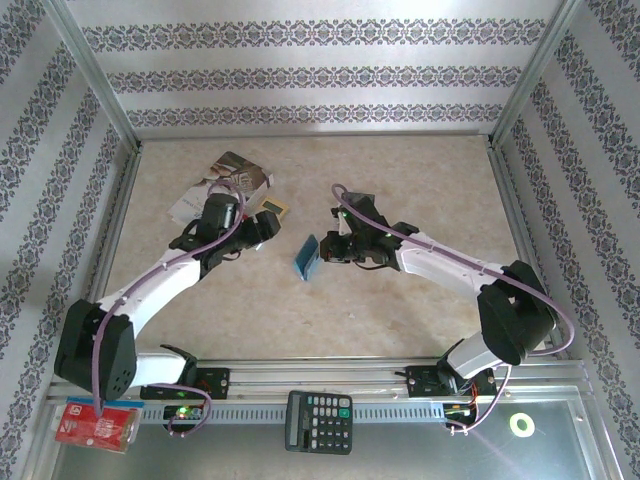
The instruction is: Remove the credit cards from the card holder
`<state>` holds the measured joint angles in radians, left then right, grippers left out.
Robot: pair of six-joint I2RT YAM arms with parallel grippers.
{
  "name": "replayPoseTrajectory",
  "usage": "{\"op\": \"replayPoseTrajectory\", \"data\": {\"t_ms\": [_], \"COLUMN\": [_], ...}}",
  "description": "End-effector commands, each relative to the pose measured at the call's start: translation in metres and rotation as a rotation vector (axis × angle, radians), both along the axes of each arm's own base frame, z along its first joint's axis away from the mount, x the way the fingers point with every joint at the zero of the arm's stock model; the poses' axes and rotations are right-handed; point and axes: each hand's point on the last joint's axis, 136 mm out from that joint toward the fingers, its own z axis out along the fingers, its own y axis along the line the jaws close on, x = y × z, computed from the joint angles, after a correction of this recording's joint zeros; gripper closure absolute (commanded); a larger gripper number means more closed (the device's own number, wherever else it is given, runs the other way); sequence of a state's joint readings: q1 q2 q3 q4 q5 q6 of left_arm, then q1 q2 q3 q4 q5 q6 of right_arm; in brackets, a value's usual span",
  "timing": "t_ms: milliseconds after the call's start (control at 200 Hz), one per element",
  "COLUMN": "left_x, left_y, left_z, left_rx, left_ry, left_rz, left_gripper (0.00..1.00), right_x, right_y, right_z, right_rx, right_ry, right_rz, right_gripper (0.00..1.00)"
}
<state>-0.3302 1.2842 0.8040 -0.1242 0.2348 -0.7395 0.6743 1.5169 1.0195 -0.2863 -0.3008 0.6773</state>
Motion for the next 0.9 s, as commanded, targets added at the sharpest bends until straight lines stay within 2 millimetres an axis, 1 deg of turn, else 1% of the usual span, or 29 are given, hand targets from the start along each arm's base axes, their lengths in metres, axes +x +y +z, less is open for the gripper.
{"op": "replayPoseTrajectory", "data": {"t_ms": [0,145,245,270,290,305,415,600,714,784,894], "left_x": [-0.005,-0.003,-0.001,-0.001,0.000,0.000,0.002,-0.001,-0.002,-0.001,0.003], "left_y": [0.015,0.014,0.015,0.014,0.013,0.013,0.007,-0.007,-0.023,-0.036,-0.059], "left_z": [-0.006,-0.007,-0.009,-0.009,-0.008,-0.008,-0.004,-0.006,-0.010,-0.012,-0.017], "left_rx": [0.003,-0.059,-0.072,-0.071,-0.071,-0.073,-0.071,-0.086,-0.107,-0.112,-0.115], "left_ry": [0.016,0.017,0.014,0.012,0.010,0.008,-0.001,0.028,0.050,0.068,0.089], "left_rz": [0.046,0.039,0.033,0.031,0.024,0.021,-0.025,-0.109,-0.167,-0.202,-0.253], "left_gripper": [0.15,0.13,0.10,0.08,0.01,0.00,0.00,0.00,0.02,0.06,0.13], "right_x": [0.005,0.014,0.019,0.019,0.020,0.020,0.019,0.020,0.016,0.014,0.012], "right_y": [0.011,0.018,0.015,0.013,0.012,0.010,-0.005,-0.042,-0.063,-0.074,-0.085], "right_z": [0.017,0.019,0.019,0.018,0.017,0.016,0.006,-0.020,-0.039,-0.050,-0.065], "right_rx": [0.010,0.008,-0.004,-0.005,-0.004,-0.006,-0.022,-0.084,-0.133,-0.158,-0.185], "right_ry": [-0.034,-0.045,-0.053,-0.049,-0.046,-0.044,-0.024,0.011,0.043,0.063,0.092], "right_rz": [0.022,0.027,0.010,0.005,-0.002,-0.007,-0.043,-0.126,-0.153,-0.170,-0.181], "right_gripper": [1.00,1.00,1.00,1.00,1.00,1.00,1.00,1.00,1.00,1.00,1.00]}}
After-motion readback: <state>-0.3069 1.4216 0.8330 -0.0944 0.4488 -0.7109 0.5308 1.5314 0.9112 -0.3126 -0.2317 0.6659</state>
